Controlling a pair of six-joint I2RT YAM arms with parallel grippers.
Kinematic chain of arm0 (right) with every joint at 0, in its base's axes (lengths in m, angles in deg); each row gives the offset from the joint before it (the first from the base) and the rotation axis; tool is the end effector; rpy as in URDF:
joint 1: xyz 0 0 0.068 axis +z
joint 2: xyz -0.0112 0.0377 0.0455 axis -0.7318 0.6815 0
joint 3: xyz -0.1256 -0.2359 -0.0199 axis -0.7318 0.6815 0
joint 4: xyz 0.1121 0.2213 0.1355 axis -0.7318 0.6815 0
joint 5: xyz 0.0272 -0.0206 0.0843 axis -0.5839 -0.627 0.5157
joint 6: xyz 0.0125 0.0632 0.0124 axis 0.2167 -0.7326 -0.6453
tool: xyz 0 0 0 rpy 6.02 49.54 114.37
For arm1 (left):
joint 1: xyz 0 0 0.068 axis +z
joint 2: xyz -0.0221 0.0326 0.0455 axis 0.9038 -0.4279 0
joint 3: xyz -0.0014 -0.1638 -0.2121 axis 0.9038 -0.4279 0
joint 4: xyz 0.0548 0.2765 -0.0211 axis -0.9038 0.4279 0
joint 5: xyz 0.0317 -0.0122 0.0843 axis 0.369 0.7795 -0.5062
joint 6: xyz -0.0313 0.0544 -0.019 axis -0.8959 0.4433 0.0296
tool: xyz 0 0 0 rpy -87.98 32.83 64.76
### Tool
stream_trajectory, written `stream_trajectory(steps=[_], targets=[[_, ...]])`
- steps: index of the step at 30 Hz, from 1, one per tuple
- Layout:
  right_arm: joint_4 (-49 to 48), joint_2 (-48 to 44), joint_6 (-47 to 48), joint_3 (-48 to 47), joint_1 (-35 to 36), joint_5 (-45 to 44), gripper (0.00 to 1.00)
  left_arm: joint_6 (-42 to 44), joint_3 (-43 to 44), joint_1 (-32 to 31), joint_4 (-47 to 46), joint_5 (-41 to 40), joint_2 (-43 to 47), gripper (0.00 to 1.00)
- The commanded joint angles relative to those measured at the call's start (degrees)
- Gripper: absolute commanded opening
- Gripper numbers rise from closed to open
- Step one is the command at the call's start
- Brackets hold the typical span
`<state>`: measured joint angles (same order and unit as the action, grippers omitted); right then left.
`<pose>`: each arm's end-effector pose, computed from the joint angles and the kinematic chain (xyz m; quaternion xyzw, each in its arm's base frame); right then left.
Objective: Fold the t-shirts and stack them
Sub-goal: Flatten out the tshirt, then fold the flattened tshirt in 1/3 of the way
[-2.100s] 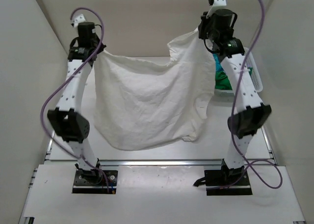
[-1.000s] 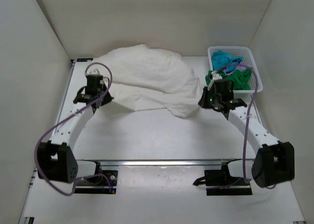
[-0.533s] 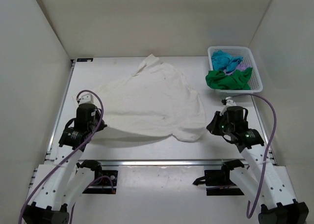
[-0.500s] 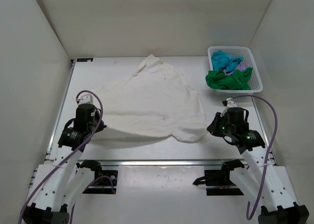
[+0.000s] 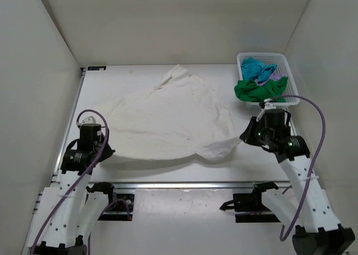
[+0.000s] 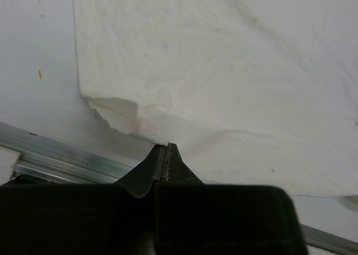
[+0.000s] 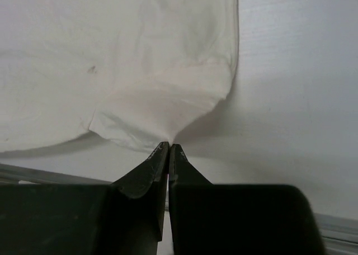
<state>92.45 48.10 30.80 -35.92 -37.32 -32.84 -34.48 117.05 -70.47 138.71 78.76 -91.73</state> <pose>0.1778 0.0379 0.2851 0.0705 0.9214 0.1668 0.3439 0.1425 -0.0061 0.2655 -0.2396 0.9170 -0.0278 0.3178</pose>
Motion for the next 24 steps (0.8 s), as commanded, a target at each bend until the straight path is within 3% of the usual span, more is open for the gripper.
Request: stream_trajectory(steps=[1,9,24], targets=[[-8.81,8.82,2.94,-6.93,1.18,-1.09,0.00,-1.17,4.63,-1.04,2.09,-2.93,-3.93,0.00],[-16.73,30.62,6.64,-18.45,0.39,0.14,0.00,-3.10,2.36,-1.14,1.30,-0.92,-8.24,0.00],[-12.25,69.03,11.12,-62.64,2.50,0.93,0.00,-2.40,5.43,0.17,1.13,-6.72,-15.27,0.00]])
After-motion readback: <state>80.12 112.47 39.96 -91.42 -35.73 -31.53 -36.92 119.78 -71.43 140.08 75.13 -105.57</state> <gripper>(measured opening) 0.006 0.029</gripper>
